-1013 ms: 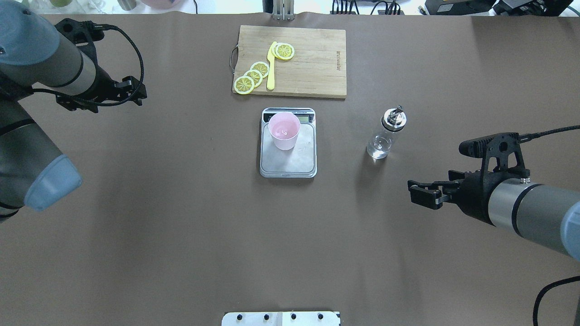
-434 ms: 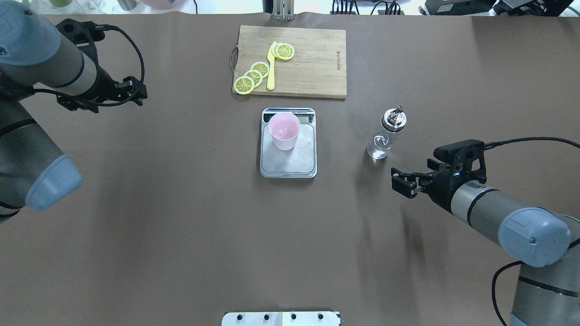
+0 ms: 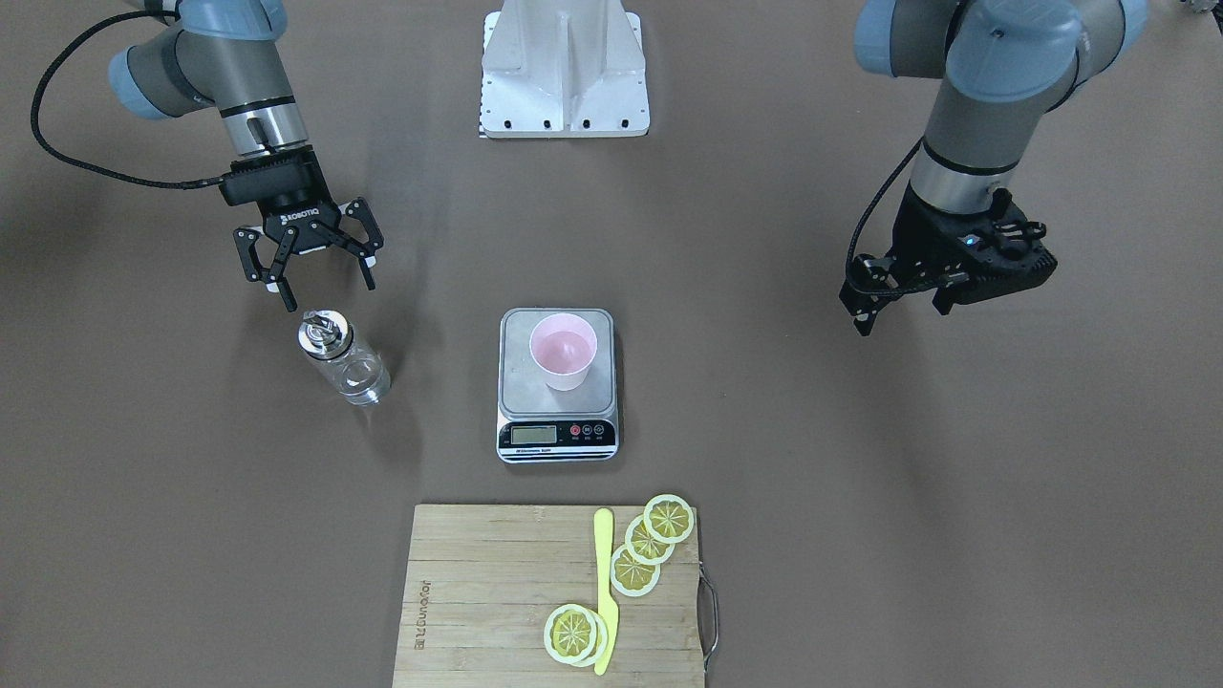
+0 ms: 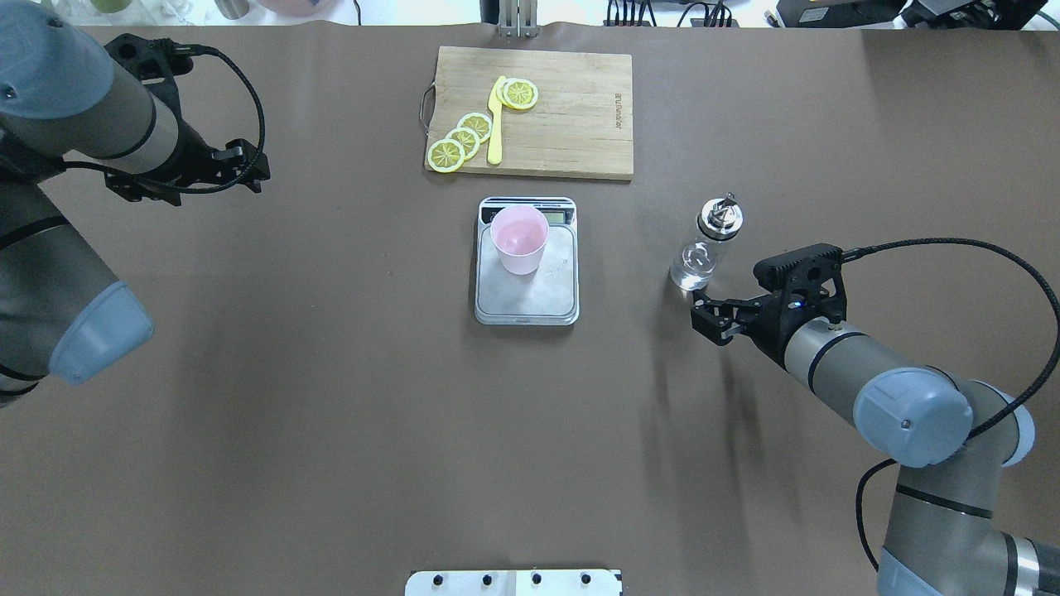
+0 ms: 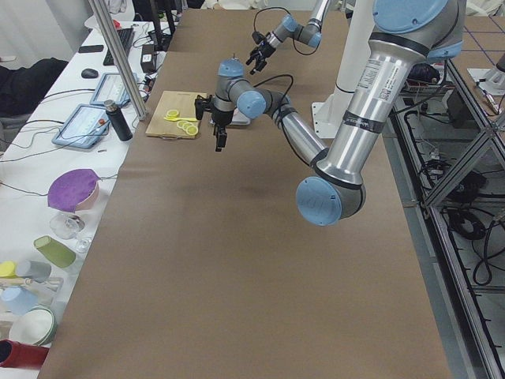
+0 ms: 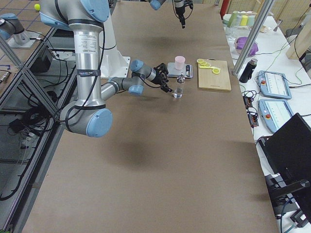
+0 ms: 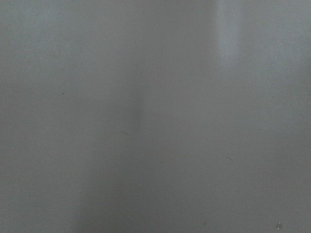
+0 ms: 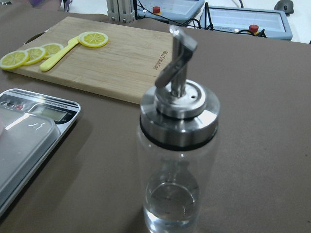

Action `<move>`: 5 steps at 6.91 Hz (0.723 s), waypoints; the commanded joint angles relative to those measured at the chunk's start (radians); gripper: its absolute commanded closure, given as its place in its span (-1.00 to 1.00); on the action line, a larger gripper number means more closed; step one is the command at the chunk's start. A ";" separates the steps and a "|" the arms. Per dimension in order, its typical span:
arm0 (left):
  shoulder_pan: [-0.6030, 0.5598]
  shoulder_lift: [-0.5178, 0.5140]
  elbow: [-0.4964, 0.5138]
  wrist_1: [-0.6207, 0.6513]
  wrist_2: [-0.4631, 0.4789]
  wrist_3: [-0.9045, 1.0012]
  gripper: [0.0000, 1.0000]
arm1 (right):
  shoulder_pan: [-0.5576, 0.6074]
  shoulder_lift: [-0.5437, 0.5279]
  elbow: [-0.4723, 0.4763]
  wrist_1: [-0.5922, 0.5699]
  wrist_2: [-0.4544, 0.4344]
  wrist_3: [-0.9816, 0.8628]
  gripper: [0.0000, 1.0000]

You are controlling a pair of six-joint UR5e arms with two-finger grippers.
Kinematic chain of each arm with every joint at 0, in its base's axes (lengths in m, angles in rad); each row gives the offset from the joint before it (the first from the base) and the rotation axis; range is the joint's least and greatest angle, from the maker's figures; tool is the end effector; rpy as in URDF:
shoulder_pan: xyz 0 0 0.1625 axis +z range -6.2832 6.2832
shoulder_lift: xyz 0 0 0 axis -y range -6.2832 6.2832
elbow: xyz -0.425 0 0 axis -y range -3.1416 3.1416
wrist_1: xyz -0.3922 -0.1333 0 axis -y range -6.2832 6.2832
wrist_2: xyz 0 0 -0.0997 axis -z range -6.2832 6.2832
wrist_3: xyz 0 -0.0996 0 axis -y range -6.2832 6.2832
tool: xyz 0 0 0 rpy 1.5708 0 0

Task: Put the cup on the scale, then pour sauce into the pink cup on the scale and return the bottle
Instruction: 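Grasp the glass sauce bottle by its neck with the right gripper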

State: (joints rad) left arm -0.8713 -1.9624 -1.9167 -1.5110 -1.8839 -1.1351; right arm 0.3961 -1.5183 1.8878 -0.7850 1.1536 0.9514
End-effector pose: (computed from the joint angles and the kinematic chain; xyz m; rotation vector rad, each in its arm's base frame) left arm 0.3011 -0.5172 0.3029 0.1703 0.7193 -0.3096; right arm -0.4050 -0.3576 0.3908 0.8737 -0.8123 0.0447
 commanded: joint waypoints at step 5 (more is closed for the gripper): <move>0.000 -0.010 0.024 0.000 0.002 0.000 -0.97 | 0.043 0.090 -0.150 0.104 -0.034 -0.040 -1.00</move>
State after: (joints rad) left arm -0.8713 -1.9711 -1.8970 -1.5110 -1.8827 -1.1351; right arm 0.4334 -1.4373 1.7529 -0.6929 1.1190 0.9122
